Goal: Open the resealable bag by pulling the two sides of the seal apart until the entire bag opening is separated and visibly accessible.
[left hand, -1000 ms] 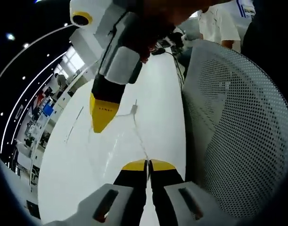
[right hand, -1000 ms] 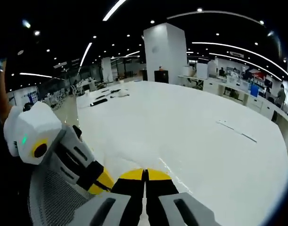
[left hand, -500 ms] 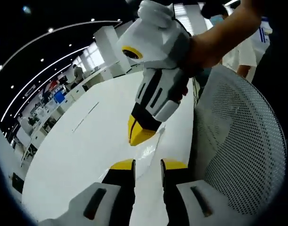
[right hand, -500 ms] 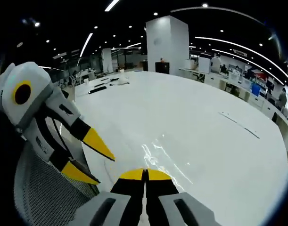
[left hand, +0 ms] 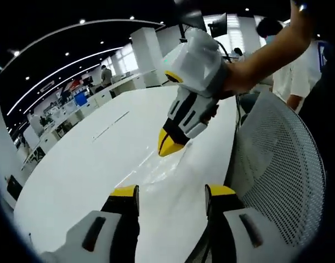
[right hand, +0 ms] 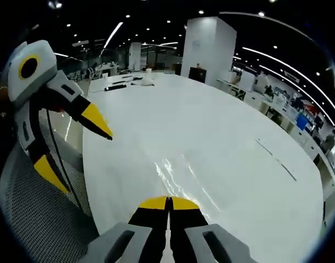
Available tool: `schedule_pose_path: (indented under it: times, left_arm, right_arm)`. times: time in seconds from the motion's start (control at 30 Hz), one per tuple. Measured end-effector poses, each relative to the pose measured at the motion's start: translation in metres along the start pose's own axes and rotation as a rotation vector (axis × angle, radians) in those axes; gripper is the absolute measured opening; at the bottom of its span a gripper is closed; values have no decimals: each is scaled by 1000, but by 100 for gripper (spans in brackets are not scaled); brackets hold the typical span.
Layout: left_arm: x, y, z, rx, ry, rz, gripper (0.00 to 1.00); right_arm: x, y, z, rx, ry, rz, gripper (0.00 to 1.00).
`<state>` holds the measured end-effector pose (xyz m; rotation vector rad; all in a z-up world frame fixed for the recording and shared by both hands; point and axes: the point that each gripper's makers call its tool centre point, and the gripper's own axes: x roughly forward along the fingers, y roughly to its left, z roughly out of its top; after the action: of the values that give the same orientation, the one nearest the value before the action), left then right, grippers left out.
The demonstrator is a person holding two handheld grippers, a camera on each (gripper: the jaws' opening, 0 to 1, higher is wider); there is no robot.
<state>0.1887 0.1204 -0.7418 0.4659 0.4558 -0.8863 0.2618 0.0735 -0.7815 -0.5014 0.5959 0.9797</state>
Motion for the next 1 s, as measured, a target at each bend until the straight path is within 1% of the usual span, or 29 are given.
schedule_pose_path:
  times: [0.07, 0.17, 0.23, 0.27, 0.3, 0.43, 0.5, 0.53, 0.57, 0.67, 0.73, 0.83, 0.93, 1.0]
  left_arm:
    - [-2, 4, -2, -18, 2, 14, 51]
    - [-4, 10, -2, -11, -4, 43, 57]
    - [-6, 14, -3, -31, -9, 53, 61]
    - [-7, 16, -3, -48, -17, 58, 62]
    - [-7, 17, -3, -57, -19, 58, 63]
    - [-8, 21, -7, -68, -15, 65, 63]
    - [-9, 23, -9, -77, -10, 69, 63]
    - [-9, 24, -9, -80, -10, 70, 63]
    - [-10, 25, -10, -86, -11, 72, 63]
    - [-10, 27, -12, -104, -3, 77, 60]
    - [-10, 26, -13, -116, -4, 72, 58]
    - [-9, 26, -12, -119, -5, 75, 59]
    - [-9, 25, -12, -115, -2, 72, 59]
    - [-9, 24, -12, -113, -2, 67, 59]
  right_arm:
    - [3, -8, 1, -27, 9, -10, 0]
    - [6, -18, 2, -50, 12, -24, 0]
    - [10, -24, 1, -68, 15, -28, 0]
    - [12, -29, 1, -102, 23, -28, 0]
    - [14, -34, 0, -115, 35, -35, 0]
    - [20, -47, 4, -165, 41, -39, 0]
    - [24, -54, 2, -184, 65, -45, 0]
    - [25, -55, 2, -177, 68, -41, 0]
    - [28, -57, 1, -136, 80, -37, 0]
    - [34, -68, -2, -148, 104, -70, 0]
    - [36, -68, -1, -137, 102, -62, 0]
    - [38, -67, 0, -143, 99, -64, 0]
    - [39, -66, -1, -98, 92, -65, 0]
    - [37, -61, -2, -89, 87, -54, 0]
